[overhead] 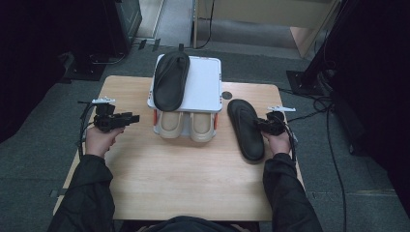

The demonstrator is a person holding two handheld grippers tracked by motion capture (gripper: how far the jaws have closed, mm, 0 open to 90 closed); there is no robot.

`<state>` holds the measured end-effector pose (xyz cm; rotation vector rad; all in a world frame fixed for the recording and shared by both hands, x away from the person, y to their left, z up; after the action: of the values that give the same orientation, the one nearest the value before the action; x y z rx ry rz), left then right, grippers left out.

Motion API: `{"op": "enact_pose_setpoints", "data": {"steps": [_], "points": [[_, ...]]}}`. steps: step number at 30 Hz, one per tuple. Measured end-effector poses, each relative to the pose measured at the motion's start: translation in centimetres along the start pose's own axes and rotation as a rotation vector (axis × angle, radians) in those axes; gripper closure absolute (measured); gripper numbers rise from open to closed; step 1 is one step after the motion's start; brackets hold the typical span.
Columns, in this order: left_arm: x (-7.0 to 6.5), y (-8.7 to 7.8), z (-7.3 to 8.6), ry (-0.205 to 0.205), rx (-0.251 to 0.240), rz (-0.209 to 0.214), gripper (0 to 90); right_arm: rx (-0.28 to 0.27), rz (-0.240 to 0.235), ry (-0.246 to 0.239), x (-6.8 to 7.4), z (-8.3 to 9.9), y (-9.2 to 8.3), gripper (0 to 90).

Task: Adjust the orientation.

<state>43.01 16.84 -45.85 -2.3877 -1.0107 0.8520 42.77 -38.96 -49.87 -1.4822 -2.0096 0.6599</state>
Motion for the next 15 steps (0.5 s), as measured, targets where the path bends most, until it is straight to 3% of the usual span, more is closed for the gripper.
{"op": "enact_pose_setpoints", "data": {"steps": [8, 15], "points": [[0.0, 0.0, 0.0, 0.003, 0.002, 0.001, 51.7, 0.017, 0.002, 0.040, 0.4, -0.4, -0.3, 73.9], [-0.1, -0.1, 0.0, 0.004, -0.005, 0.002, 51.7, 0.020, 0.017, 0.040, 1.1, -1.1, -1.0, 74.0]]}}
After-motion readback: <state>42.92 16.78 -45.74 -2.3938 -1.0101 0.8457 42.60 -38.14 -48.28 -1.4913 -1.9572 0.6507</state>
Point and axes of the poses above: each handheld gripper's, and its own axes: y roughly forward along the jaws, z roughly out of its underside, x roughly to its left, the point moved 2 cm from there along y, roughly forward along the jaws, and after that the axes turned 3 degrees about z, right-handed, at the moved point
